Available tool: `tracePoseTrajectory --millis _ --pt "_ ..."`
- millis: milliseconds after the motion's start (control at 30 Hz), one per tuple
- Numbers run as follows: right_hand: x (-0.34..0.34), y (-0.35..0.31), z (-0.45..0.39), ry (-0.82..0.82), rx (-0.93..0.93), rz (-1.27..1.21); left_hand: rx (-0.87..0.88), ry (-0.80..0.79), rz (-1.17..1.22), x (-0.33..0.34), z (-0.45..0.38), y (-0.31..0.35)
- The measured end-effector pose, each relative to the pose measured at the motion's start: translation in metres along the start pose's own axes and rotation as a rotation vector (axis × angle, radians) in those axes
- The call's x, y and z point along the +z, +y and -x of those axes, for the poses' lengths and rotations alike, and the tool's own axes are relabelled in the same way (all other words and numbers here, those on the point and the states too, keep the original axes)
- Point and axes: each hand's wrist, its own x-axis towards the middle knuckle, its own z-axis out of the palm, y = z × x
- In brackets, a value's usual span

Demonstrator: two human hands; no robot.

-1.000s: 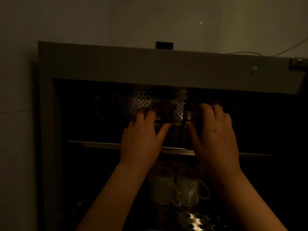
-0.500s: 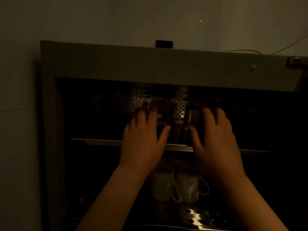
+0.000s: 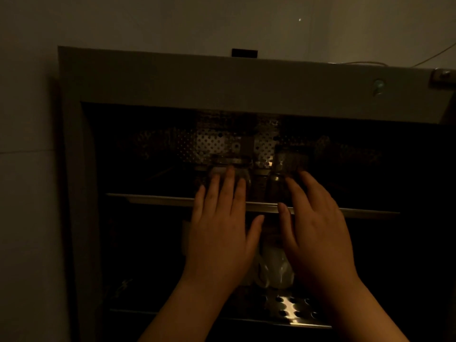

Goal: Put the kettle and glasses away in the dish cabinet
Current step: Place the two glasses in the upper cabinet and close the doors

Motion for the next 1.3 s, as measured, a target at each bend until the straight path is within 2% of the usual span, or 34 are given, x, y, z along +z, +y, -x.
tracePoseTrajectory --millis 367,533,700,800,900,1067,1300 --pt "0.003 0.002 0.001 -0.003 -0.035 0.099 0.002 0.002 0.079 -0.001 0.002 -0.001" --pt "-0.001 0.003 0.004 -0.068 -0.033 0.106 0.028 0.062 0.074 0.001 0.005 -0.002" --pt "-0.011 0.009 0.017 -0.11 -0.011 0.117 0.053 0.054 0.052 0.003 0.019 0.001" --pt "-0.022 0.013 0.03 -0.146 0.003 0.107 0.063 0.044 0.115 0.005 0.032 0.01" --pt "-0.039 0.015 0.044 -0.186 0.003 0.126 0.095 -0.007 0.18 0.005 0.044 0.024" --pt "-0.082 0.027 0.08 -0.231 0.103 0.197 0.163 -0.104 0.356 0.001 0.069 0.056" --pt "-0.168 0.05 0.142 -0.185 0.25 0.378 0.313 -0.144 0.59 -0.027 0.11 0.135"
